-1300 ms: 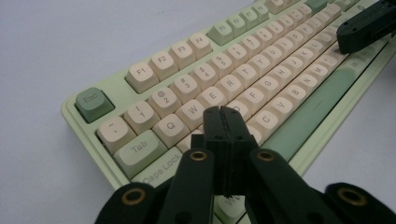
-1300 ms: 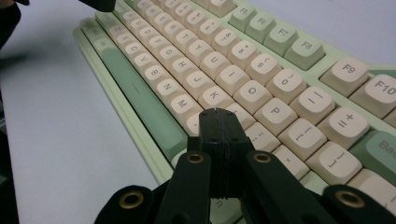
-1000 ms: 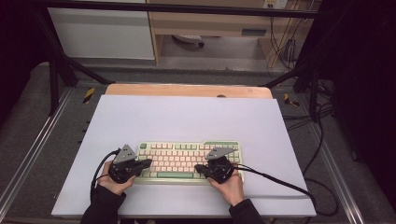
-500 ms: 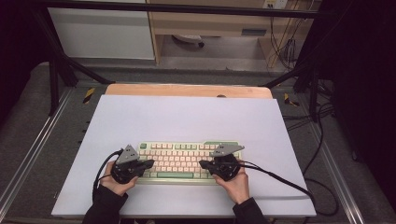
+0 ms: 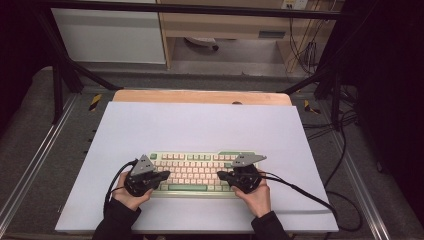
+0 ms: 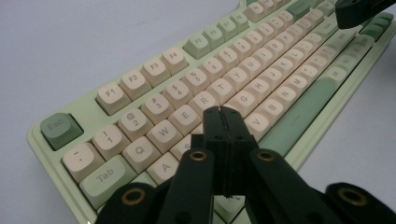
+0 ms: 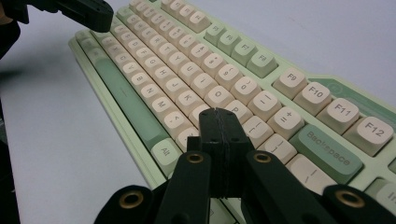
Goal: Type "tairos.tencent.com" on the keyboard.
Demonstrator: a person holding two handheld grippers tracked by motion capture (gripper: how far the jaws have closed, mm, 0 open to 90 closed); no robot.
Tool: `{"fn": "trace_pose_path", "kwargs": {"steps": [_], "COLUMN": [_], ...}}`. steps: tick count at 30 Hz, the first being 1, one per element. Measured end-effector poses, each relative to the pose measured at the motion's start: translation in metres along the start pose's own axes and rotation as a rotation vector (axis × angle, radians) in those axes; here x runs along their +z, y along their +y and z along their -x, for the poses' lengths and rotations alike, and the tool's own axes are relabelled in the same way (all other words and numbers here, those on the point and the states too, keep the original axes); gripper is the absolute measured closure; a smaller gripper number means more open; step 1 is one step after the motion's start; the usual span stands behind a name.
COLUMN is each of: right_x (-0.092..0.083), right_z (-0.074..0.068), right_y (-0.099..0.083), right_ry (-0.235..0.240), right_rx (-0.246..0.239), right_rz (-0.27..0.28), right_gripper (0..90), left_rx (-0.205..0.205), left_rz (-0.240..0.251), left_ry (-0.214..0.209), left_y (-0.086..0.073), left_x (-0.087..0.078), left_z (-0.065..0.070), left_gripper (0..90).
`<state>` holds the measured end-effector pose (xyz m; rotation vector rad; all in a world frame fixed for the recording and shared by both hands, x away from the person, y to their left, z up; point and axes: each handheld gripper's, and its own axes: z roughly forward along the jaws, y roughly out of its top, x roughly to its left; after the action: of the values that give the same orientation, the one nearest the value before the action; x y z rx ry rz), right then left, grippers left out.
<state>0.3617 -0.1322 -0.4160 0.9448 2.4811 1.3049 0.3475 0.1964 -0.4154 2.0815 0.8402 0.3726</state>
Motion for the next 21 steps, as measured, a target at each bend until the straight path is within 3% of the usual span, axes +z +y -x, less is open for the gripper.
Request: {"fn": "trace_pose_path", "kwargs": {"steps": [21], "right_x": [-0.001], "right_z": [0.000], "right_y": [-0.001], "right_ry": [0.005], "right_rx": [-0.001], "right_rz": [-0.006], "right_gripper": [90.0], "left_rx": [0.004], "left_rz": [-0.004], "left_ry": [-0.003], "left_y": [0.018], "left_x": [0.013], "left_z": [0.003], "left_gripper": [89.9]}}
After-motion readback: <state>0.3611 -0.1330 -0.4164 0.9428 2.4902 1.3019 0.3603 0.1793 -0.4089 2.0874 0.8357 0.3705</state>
